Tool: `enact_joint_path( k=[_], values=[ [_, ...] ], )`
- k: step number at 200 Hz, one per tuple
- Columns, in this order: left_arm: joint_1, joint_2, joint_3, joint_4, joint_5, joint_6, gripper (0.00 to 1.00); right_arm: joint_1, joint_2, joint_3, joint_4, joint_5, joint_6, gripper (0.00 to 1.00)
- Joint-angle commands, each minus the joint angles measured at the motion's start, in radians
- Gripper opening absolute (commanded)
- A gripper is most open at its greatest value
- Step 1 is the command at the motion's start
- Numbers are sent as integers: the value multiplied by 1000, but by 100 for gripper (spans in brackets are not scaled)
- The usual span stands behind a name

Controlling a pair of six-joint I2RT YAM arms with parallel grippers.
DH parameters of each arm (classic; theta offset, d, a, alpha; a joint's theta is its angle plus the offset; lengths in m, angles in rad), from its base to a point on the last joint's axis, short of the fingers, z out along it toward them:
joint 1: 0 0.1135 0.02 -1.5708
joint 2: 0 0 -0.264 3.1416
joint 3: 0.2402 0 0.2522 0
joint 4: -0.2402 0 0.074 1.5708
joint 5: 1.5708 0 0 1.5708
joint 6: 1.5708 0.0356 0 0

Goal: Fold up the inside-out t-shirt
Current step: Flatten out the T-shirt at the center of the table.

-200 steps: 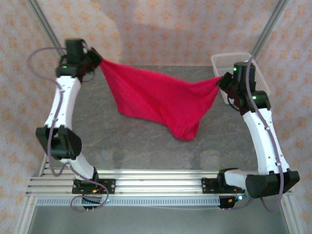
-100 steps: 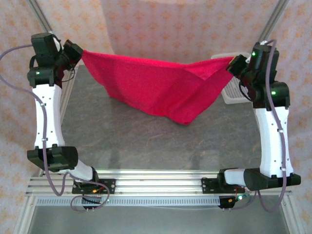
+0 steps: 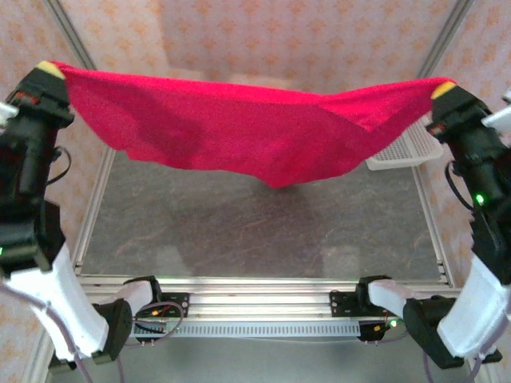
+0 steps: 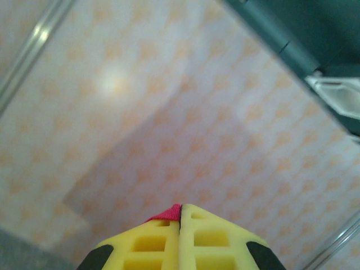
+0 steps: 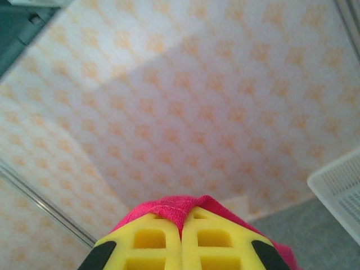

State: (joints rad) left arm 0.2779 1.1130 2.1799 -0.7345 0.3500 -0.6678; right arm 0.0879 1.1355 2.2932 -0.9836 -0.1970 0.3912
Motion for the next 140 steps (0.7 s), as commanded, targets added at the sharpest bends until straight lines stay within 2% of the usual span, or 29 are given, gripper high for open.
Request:
enact_joint_path(
  k=[1, 29, 57, 96, 140],
  values=[
    [12, 47, 21, -8, -80, 57, 0, -9, 10, 40, 5, 57, -14, 0],
    [12, 120, 57, -10, -51, 58, 0, -8, 77, 53, 22, 91, -38, 0],
    [12, 215, -25, 53, 0, 33, 0, -8, 199, 44, 53, 115, -56, 0],
    [-8, 420, -203, 152, 78, 23, 0, -8, 472, 52, 65, 65, -56, 0],
    [-79, 692, -285, 210, 33, 57, 0, -9, 792, 63, 94, -38, 8, 0]
  ],
)
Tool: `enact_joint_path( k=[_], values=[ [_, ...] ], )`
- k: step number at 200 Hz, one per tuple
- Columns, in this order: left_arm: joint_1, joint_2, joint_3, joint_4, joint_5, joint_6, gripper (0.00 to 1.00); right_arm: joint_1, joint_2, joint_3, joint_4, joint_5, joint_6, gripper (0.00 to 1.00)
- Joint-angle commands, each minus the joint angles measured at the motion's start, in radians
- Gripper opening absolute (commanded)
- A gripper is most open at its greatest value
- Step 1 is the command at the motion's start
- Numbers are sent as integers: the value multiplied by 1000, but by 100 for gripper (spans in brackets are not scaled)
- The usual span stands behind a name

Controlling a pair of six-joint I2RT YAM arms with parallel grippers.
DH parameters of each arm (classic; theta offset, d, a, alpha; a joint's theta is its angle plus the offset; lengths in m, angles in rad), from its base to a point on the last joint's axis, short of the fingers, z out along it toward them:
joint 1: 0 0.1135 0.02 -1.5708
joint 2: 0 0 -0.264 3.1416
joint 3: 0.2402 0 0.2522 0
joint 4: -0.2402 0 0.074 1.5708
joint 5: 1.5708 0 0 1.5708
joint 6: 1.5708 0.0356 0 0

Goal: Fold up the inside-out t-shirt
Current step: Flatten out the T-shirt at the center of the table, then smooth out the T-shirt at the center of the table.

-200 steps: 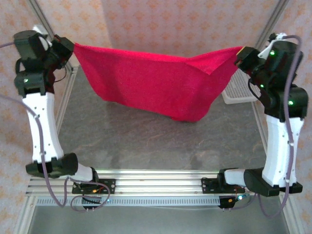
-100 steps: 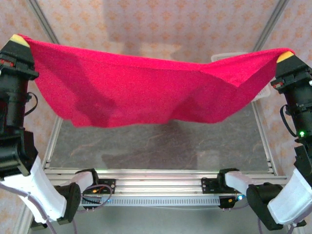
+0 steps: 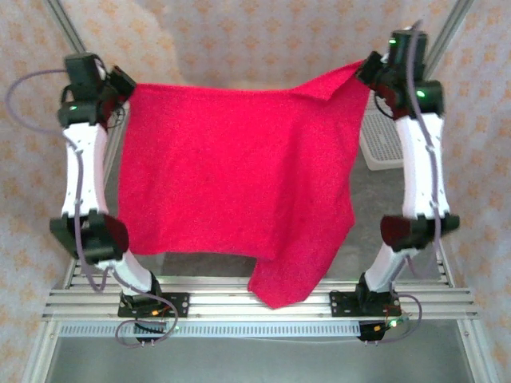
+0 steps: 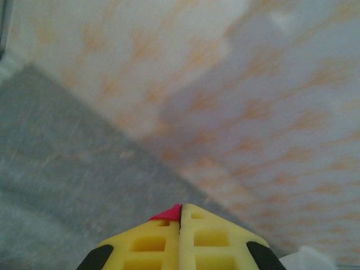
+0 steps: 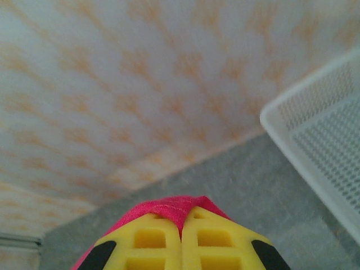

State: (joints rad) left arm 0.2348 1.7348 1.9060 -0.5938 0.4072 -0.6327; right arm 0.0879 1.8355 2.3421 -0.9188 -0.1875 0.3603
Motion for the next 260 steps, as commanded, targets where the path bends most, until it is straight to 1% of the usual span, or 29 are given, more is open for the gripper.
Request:
enact_joint_path(
  k=[1, 13, 16, 24, 29, 36, 41, 47, 52, 54, 61, 74, 88, 97, 105, 114, 124, 132, 142, 157, 172, 197, 228, 260],
  values=[
    [-37, 73, -11, 70, -26, 21, 0, -9, 101, 17, 29, -48, 40, 0],
    [-50, 161, 13, 69, -52, 27, 1, -8, 214, 70, 8, -56, 68, 0],
    [-54, 185, 26, 61, -59, 33, 7, -8, 245, 95, -1, -57, 75, 0],
    [-62, 255, 80, 24, -83, 53, 18, -9, 335, 181, -49, -61, 94, 8],
    [-65, 300, 123, -8, -94, 63, 26, -8, 390, 248, -80, -65, 105, 15],
    [-71, 350, 185, -58, -109, 77, 40, -8, 465, 334, -127, -77, 120, 28],
    [-75, 380, 221, -94, -120, 84, 48, -8, 511, 400, -155, -85, 129, 38],
    [-83, 406, 263, -128, -133, 92, 56, -9, 549, 445, -181, -91, 140, 48],
    [-89, 417, 282, -151, -150, 93, 60, -8, 566, 459, -190, -93, 148, 54],
    [-93, 420, 285, -158, -157, 113, 62, -9, 569, 456, -193, -92, 151, 56],
    [-106, 416, 279, -170, -179, 130, 65, -9, 568, 434, -195, -88, 158, 60],
    [-130, 370, 213, -159, -207, 140, 66, -4, 541, 361, -195, -68, 153, 61],
    [-159, 281, 64, -90, -194, 119, 66, 8, 494, 246, -172, -56, 136, 62],
    [-179, 218, -59, -25, -168, 104, 65, 17, 459, 153, -134, -67, 126, 61],
    [-198, 182, -167, 40, -134, 53, 65, 31, 430, 69, -93, -77, 124, 61],
    [-221, 107, -289, 129, -79, 14, 65, 48, 401, -25, -37, -84, 127, 60],
    [-245, 66, -415, 226, -30, -28, 65, 68, 377, -125, 44, -89, 133, 59],
    [-261, 43, -507, 297, 3, -56, 64, 84, 365, -201, 120, -95, 141, 56],
    [-279, 29, -599, 359, 24, -80, 64, 94, 373, -246, 177, -107, 152, 55],
    [-287, 15, -692, 394, 22, -85, 63, 99, 423, -227, 178, -118, 166, 55],
    [-286, 7, -744, 392, 16, -71, 63, 105, 481, -171, 144, -106, 171, 56],
    [-287, 3, -781, 372, 31, -50, 63, 110, 541, -135, 125, -89, 188, 56],
    [-287, 3, -802, 348, 29, -32, 63, 113, 580, -113, 87, -25, 195, 57],
    [-287, -2, -816, 340, 13, -32, 63, 113, 640, -47, 81, -29, 190, 57]
  ],
)
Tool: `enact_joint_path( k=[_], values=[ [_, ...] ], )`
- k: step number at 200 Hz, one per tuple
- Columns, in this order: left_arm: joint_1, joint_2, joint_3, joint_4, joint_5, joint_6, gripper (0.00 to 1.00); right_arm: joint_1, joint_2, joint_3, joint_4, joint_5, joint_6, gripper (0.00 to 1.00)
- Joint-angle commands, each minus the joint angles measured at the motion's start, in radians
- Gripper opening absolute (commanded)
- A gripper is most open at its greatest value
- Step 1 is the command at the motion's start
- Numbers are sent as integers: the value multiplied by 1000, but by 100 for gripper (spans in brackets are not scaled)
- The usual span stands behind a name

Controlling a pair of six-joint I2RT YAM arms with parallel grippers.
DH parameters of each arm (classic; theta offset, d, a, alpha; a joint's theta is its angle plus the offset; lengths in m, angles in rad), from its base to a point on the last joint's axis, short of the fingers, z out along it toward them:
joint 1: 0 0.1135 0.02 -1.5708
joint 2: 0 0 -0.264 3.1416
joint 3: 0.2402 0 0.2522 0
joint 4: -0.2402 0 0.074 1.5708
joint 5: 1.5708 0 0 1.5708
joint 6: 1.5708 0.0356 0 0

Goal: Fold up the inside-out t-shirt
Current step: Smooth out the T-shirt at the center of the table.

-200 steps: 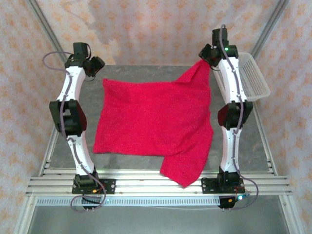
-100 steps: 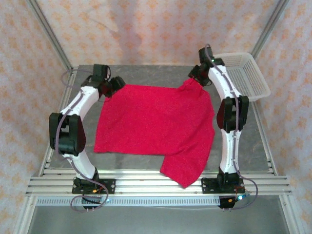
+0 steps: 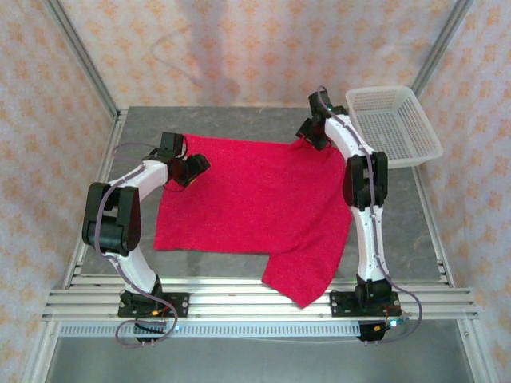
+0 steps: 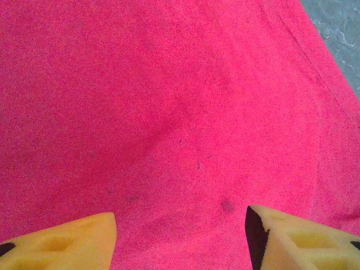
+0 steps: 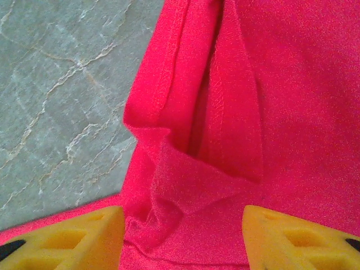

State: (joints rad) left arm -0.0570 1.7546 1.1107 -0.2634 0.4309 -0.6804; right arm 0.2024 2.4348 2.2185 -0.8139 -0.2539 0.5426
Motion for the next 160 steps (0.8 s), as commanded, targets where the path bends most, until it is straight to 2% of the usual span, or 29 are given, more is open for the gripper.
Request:
enact_joint_path(
  k=[1, 38, 88, 122, 137, 150, 160],
  values=[
    [5, -22, -21, 10, -11, 16, 63, -1, 42, 79, -24, 38, 7, 57],
    [4, -21, -28, 12, -11, 12, 62, -1, 98, 177, -50, 54, -11, 46],
    [5, -20, -4, -14, -15, 27, 63, -1, 138, 225, -112, 58, -6, 51],
    [5, -27, 11, -31, -22, 34, 62, -3, 156, 230, -117, 54, 2, 50],
    [5, -29, 14, -40, -30, 40, 62, -4, 156, 231, -115, 56, 4, 35],
    [6, -30, 15, -44, -36, 42, 62, -2, 153, 234, -117, 62, 2, 11],
    [5, -30, 14, -45, -41, 43, 62, -2, 144, 239, -120, 64, 1, 0]
  ],
)
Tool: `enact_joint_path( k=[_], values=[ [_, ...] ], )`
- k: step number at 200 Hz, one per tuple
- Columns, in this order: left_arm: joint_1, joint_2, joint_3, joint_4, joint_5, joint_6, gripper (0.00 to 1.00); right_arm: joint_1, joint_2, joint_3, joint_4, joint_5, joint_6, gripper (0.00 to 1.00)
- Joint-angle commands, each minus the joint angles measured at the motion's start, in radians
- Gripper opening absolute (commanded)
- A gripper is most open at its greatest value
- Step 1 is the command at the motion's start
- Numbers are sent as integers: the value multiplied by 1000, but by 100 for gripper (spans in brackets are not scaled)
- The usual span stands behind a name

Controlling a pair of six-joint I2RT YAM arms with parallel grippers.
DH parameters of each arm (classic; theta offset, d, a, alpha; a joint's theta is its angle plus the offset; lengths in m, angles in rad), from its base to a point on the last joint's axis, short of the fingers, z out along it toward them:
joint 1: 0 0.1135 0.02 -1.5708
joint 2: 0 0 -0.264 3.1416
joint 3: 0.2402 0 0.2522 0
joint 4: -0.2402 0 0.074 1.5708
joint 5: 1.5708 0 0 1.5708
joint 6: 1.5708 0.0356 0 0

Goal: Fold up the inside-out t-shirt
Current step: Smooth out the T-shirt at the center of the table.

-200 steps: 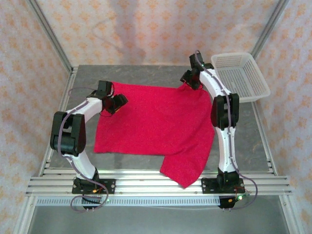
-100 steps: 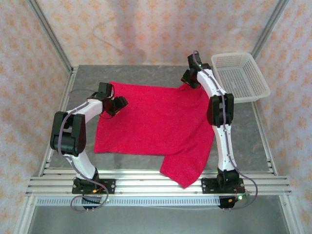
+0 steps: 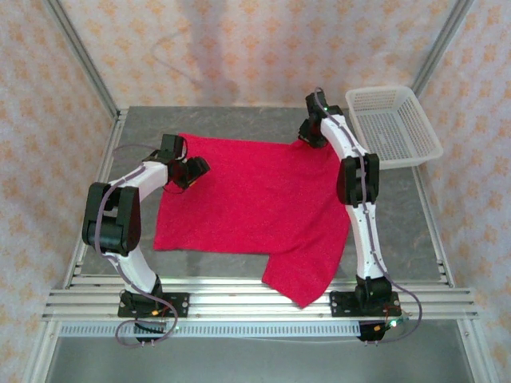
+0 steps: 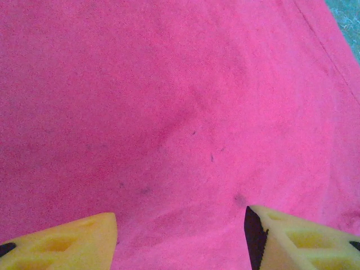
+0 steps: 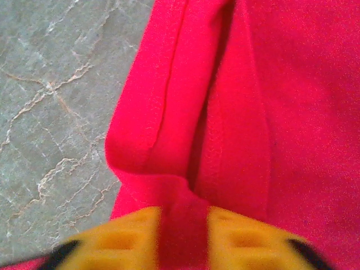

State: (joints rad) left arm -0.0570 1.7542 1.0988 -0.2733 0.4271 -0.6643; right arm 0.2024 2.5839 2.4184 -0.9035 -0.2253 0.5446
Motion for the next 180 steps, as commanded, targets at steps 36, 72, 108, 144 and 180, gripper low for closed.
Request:
enact_joint_path(
  k=[36, 72, 108, 144, 180],
  values=[
    [6, -24, 20, -31, -45, 27, 62, 14, -85, 62, -8, 57, -29, 0],
    [5, -18, 19, -18, -45, 18, 62, 27, -122, -18, 291, 14, -56, 0],
    [6, -24, 17, -15, -53, 14, 62, 26, 78, 215, 388, -37, -51, 3],
    [6, -57, 27, -51, -75, 30, 62, 19, 106, 306, 309, -122, -7, 61],
    [6, -134, 7, -77, -89, 33, 63, 18, -137, 104, 63, -57, -76, 66]
  ],
)
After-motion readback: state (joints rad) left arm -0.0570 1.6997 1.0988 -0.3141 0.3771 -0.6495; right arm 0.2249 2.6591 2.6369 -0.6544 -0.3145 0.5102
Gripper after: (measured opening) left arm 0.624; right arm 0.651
